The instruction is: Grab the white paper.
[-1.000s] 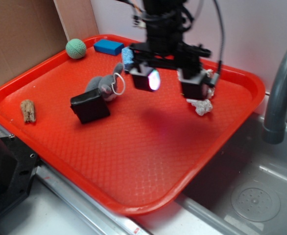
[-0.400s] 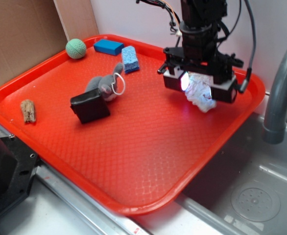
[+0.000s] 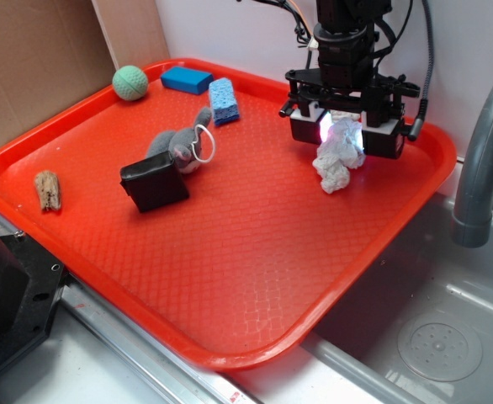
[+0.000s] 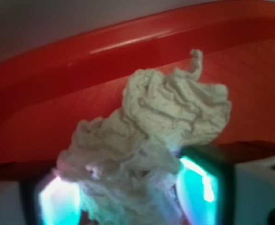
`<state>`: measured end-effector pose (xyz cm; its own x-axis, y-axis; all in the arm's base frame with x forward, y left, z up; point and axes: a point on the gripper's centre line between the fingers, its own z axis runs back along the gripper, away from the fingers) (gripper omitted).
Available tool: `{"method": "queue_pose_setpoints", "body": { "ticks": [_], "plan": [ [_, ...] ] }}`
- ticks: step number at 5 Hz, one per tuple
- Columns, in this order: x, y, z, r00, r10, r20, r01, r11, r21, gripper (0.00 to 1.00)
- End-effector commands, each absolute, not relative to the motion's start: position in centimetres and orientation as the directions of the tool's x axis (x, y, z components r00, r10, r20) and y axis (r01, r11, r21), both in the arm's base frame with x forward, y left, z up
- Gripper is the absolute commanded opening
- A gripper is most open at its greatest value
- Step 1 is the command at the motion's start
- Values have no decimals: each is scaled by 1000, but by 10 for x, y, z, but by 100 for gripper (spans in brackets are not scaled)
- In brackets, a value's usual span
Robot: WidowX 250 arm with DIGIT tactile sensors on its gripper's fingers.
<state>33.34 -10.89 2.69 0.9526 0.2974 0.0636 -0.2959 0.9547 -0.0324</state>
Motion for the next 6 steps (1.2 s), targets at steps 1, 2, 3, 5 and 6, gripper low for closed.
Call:
{"method": "queue_pose_setpoints", "body": {
  "ticks": [1, 2, 3, 5, 6],
  "plan": [
    [301, -94, 77, 964, 236, 121, -227, 970, -82, 0],
    [274, -69, 106, 970, 199, 136, -194, 980, -51, 0],
    [251, -45, 128, 967, 219, 130, -216, 976, -36, 0],
    [198, -23, 184, 965, 196, 173, -194, 981, -28, 0],
    [176, -20, 201, 967, 170, 192, -170, 985, -15, 0]
  ]
}}
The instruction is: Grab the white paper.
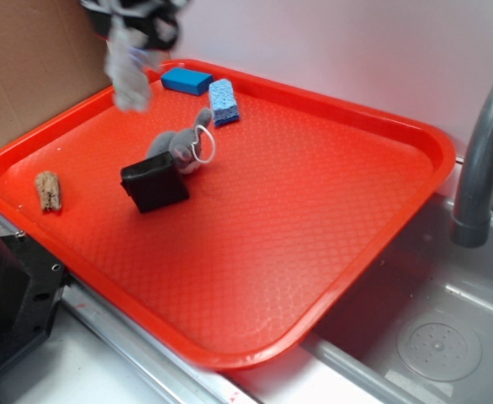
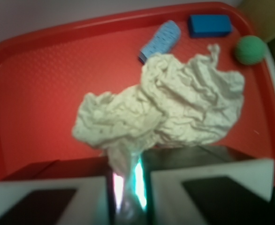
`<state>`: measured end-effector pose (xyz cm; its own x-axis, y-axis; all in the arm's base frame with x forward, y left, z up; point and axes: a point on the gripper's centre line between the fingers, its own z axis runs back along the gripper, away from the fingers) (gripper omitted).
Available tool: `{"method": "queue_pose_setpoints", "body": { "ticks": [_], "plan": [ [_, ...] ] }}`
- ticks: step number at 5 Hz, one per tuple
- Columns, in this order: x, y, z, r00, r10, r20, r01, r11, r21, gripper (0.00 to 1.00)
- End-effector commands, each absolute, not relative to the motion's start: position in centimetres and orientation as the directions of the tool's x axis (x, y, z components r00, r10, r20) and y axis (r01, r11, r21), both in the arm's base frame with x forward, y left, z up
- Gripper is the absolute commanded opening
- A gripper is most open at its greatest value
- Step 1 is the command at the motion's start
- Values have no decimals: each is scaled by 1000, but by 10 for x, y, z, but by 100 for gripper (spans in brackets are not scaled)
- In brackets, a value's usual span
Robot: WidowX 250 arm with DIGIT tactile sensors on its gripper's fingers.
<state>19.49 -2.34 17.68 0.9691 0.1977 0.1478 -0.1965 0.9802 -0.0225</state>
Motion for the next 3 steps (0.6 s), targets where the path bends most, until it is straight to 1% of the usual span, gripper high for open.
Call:
{"method": "queue_pose_setpoints", "body": {
  "ticks": [1, 2, 3],
  "plan": [
    [170, -19, 204, 970, 153, 190, -153, 988, -12, 0],
    [166, -20, 204, 978, 148, 146, -145, 989, -35, 0],
    [158, -26, 203, 978, 150, 141, -150, 989, -12, 0]
  ]
}}
